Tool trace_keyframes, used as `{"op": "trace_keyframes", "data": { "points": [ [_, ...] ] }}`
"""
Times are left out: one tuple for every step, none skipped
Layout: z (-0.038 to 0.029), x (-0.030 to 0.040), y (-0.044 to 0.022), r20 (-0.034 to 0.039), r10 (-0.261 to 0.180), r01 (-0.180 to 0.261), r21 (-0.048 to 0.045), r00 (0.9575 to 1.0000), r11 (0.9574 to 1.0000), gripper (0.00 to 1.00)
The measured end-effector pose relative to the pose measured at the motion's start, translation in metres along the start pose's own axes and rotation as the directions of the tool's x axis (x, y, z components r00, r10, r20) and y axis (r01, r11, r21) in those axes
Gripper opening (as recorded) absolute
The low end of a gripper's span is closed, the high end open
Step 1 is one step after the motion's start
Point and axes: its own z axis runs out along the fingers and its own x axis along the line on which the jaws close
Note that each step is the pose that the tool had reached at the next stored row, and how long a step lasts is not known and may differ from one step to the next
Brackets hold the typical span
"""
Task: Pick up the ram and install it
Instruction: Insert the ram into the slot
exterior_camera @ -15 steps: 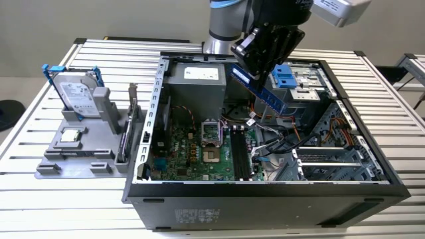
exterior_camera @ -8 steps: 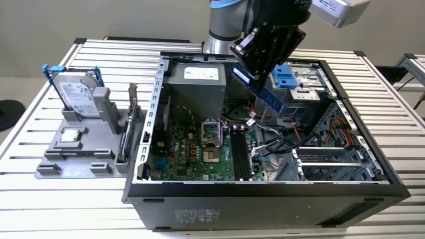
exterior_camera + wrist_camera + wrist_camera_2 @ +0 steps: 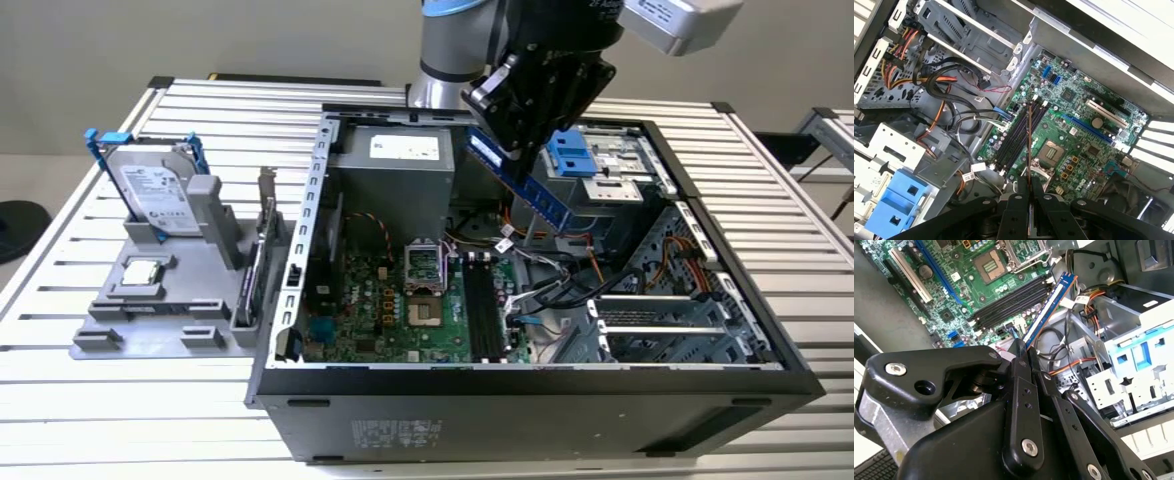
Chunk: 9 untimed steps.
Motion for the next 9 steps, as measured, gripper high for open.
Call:
{"op": "trace_keyframes", "data": {
  "points": [
    [0.0000,0.0000,0.0000,-0.0001,0.004,-0.004,0.0000,1.0000,1.0000,0.00],
    [0.0000,0.0000,0.0000,-0.0002,0.008,-0.008,0.0001,1.0000,1.0000,0.00],
    [0.0000,0.0000,0.0000,-0.0003,0.012,-0.012,0.0001,0.9999,0.9999,0.00],
    [0.0000,0.0000,0.0000,-0.0004,0.017,-0.017,0.0002,0.9999,0.9999,0.00],
    [0.0000,0.0000,0.0000,-0.0004,0.021,-0.020,0.0002,0.9998,0.9998,0.00],
    [0.0000,0.0000,0.0000,-0.0004,0.025,-0.025,0.0002,0.9997,0.9997,0.00],
    [0.0000,0.0000,0.0000,-0.0004,0.028,-0.028,0.0002,0.9996,0.9996,0.00],
    [0.0000,0.0000,0.0000,-0.0005,0.032,-0.032,0.0003,0.9995,0.9995,0.00],
    [0.0000,0.0000,0.0000,-0.0005,0.036,-0.036,0.0003,0.9993,0.9993,0.00]
  ]
}}
